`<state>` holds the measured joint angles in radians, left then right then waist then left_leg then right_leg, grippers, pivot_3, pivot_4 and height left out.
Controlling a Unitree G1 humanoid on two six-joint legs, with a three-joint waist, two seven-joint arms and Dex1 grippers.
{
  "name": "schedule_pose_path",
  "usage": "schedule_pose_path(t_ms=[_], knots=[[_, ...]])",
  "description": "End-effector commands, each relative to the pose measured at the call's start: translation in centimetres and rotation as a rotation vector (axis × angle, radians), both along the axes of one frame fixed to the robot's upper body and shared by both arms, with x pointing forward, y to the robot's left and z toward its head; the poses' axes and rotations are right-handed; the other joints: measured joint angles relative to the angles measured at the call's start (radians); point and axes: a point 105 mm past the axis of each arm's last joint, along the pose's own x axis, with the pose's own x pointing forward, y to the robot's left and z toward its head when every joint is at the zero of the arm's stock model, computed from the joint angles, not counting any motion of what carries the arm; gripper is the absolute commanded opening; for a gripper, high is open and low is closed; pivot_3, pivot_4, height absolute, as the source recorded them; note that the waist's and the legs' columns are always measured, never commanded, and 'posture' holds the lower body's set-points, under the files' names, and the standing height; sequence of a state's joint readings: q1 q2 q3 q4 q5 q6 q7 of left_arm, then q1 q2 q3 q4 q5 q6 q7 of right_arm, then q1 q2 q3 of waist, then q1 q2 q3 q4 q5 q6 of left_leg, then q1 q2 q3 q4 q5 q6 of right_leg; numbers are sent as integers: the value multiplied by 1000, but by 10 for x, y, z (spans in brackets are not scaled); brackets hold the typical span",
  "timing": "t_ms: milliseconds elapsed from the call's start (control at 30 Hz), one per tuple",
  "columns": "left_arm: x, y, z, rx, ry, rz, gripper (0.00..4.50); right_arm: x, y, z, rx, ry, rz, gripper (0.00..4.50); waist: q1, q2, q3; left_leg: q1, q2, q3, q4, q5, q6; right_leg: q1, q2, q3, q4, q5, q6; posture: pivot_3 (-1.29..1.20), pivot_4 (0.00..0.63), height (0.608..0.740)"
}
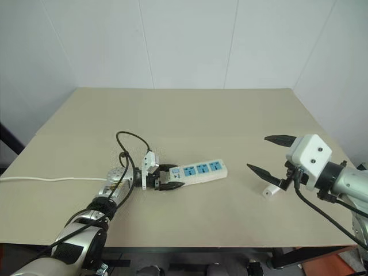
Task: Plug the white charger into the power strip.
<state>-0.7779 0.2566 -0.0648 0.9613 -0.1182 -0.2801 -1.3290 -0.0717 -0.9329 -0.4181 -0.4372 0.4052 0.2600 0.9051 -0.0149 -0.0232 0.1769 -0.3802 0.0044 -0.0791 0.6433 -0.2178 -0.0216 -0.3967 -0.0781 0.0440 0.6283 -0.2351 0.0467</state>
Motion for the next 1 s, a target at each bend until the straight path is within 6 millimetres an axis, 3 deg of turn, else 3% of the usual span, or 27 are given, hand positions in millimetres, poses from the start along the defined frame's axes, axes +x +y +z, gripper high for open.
schedule_pose_path(t_ms=[33, 200, 500, 767, 1000], knots=[[-9, -7, 16, -5, -70, -117, 3285, -1, -2, 12, -13, -41, 4, 4500, 0, 0, 0, -2, 0, 0, 0, 0, 0, -2, 0, 0, 1, 0, 0, 0, 150, 740], [-18, -13, 5, 56, -115, -170, 3285, 2, -6, 10, -19, -23, 5, 4500, 0, 0, 0, -7, 0, 0, 1, 0, 0, -7, 0, 0, 1, 1, -1, 0, 150, 740], [-27, -11, -8, 93, -70, -195, 3285, 14, -31, 9, -115, 85, -30, 4500, 1, 0, 0, -6, 0, 0, 1, 0, 0, -7, 0, 1, 1, 1, 0, 0, 150, 740], [-28, -7, -8, 107, -27, -199, 3285, 8, -42, -7, -520, 258, 220, 4500, -5, 1, 0, -6, 0, 0, 1, 0, 0, -6, 0, 1, 1, 1, 0, 0, 150, 740], [-29, -9, -5, 93, -7, -191, 3285, 33, -43, -19, -854, 215, 417, 4500, -18, 1, 1, -5, 0, 1, 1, 0, 0, -6, 0, 1, 1, 1, 0, 0, 150, 740]])
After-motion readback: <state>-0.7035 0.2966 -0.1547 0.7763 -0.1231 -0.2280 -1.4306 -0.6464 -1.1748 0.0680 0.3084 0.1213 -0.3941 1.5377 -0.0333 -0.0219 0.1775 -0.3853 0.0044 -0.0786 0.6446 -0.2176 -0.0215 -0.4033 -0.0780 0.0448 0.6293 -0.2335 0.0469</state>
